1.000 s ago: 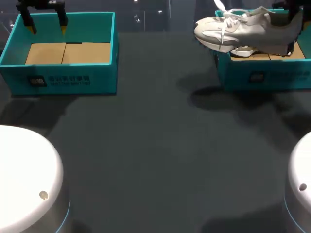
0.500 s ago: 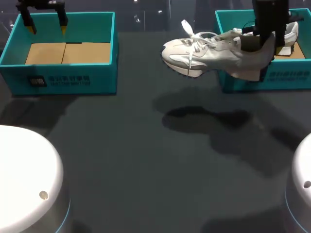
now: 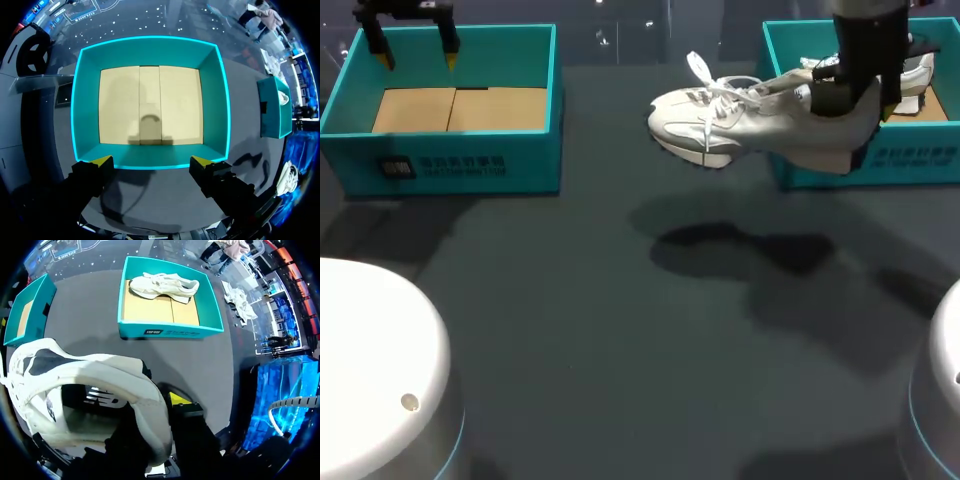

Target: Take the shoe out of the shoebox, open the shoe tongue, remove and reinsert the insole, then place the shoe into the shoebox

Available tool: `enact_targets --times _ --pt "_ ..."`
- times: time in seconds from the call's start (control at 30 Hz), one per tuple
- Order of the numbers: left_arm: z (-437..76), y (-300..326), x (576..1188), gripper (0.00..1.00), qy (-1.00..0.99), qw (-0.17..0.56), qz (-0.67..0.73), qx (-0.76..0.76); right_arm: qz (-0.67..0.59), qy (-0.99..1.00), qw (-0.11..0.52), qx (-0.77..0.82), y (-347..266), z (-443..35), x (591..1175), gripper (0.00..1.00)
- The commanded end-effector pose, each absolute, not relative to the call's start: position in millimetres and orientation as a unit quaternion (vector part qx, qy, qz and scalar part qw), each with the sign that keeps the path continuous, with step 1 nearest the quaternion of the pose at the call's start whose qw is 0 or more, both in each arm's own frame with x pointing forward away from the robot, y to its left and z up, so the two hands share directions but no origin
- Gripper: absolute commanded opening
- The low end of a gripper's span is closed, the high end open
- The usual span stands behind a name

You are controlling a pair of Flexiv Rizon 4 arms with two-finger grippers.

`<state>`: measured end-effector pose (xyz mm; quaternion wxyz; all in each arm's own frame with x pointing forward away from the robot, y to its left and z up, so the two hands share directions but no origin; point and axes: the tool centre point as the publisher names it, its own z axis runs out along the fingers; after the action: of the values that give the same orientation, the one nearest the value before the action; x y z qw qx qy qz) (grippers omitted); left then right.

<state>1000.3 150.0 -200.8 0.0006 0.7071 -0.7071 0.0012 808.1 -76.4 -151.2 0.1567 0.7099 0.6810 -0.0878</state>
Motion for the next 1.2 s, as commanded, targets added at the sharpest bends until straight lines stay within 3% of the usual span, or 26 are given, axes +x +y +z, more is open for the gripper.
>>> enact_targets --times 0.03,0.23,0.47,0.9,1.2 --pt "-201 150 1000 1.0 -0.707 0.0 0.001 0.707 -0.097 0.68 0.196 0.699 -42 -161 784 0.0" --pt "-201 150 1000 1.0 -0.707 0.0 0.001 0.707 -0.091 0.682 0.212 0.694 -12 -182 749 0.0" --pt "-201 150 1000 1.0 -0.707 0.0 0.001 0.707 -0.07 0.711 0.146 0.684 12 -219 718 0.0" --pt "-201 150 1000 1.0 -0.707 0.0 0.001 0.707 -0.07 0.711 0.146 0.684 12 -219 718 0.0" --pt "-201 150 1000 1.0 -0.707 0.0 0.001 0.707 -0.071 0.719 0.192 0.664 35 -240 689 0.0"
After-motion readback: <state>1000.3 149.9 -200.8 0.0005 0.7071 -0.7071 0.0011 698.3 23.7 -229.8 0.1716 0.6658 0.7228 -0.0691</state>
